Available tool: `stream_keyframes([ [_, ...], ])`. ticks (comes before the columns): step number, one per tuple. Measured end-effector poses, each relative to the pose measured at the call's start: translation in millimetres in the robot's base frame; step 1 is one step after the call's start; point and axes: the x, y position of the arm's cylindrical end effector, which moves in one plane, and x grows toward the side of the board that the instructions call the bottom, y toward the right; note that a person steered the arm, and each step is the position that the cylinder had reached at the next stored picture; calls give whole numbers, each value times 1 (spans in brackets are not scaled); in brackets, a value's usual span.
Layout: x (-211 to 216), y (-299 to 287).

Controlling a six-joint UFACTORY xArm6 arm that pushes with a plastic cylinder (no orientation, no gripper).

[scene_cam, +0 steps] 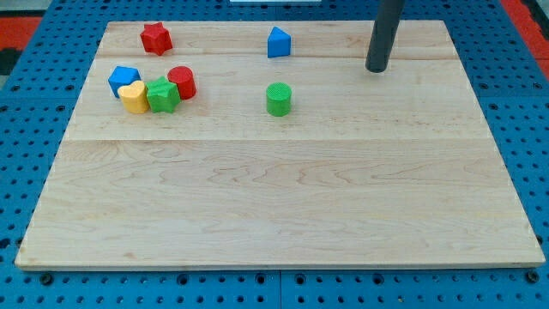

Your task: Push the red circle towards the bottom right

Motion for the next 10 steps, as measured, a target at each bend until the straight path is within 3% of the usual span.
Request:
stream_keyframes([
  [2, 10, 0],
  [4, 13, -87],
  [5, 14, -167],
  [7, -1, -220],
  [8, -13, -219],
  [10, -15, -329],
])
